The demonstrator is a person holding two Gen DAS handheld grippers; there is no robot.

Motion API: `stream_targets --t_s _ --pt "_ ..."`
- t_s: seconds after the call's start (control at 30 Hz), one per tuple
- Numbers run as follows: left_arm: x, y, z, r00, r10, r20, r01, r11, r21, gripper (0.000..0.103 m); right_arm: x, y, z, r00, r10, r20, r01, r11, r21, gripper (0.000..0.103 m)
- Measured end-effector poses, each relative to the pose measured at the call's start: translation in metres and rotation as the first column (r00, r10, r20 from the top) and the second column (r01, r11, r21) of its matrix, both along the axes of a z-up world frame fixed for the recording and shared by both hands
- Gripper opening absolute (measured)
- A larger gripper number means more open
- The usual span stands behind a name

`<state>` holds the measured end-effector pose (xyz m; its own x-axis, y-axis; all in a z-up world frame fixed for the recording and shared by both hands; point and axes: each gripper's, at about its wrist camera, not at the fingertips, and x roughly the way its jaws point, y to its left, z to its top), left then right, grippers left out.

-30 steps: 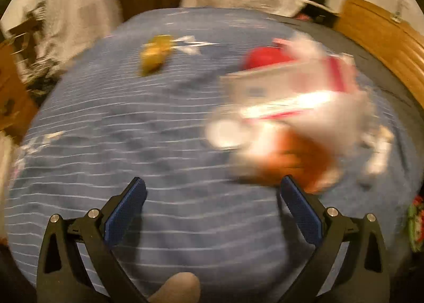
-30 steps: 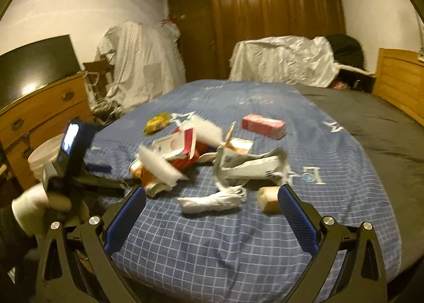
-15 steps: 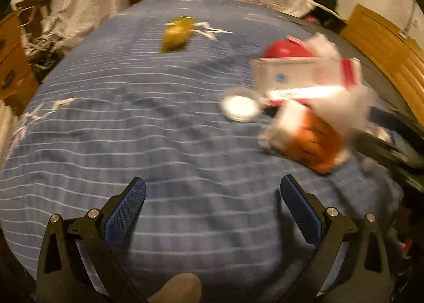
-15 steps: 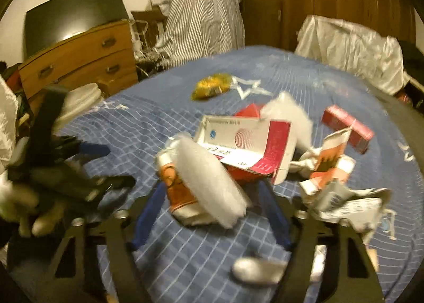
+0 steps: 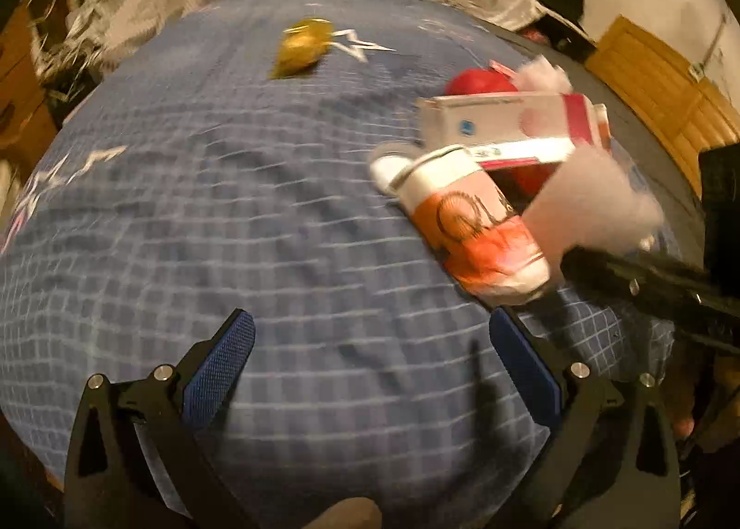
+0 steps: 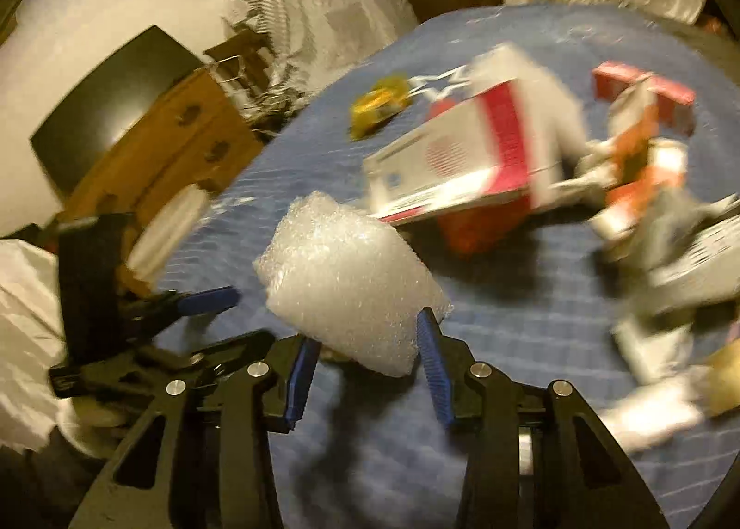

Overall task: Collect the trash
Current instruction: 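Grasp the orange-printed paper cup with left tool while right tool grasps white bubble-wrap foam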

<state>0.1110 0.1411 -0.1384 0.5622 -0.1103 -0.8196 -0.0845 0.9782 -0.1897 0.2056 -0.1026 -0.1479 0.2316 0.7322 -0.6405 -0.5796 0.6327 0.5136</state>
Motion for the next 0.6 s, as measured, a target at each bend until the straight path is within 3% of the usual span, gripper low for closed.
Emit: stream_targets --t_s 0.13,0.27,0.43,0.6 --pt "-0.010 0.020 0.005 0.999 0.043 0.012 -0.043 0.999 -0.012 0.098 -0.010 0.026 0.002 0.999 0.034 -0.028 -0.032 0.997 0.066 0.043" --pt "-0.018 0.028 0.018 0.997 0.062 0.047 -0.059 0.997 -0.046 0.098 -0.020 0.008 0.029 0.995 -0.057 0.078 0.055 0.998 0.021 0.042" --pt "0.003 -0.008 0.027 0.994 -0.005 0.111 0.004 1.000 0.012 0.098 -0.033 -0.020 0.039 0.971 -0.150 0.188 0.161 0.986 -0.045 0.042" --pt "0.043 -0.030 0.003 0.999 0.002 0.052 -0.006 0.996 0.086 0.097 -0.037 -0.041 0.038 0.955 -0.203 0.217 0.216 0.976 -0.040 0.042"
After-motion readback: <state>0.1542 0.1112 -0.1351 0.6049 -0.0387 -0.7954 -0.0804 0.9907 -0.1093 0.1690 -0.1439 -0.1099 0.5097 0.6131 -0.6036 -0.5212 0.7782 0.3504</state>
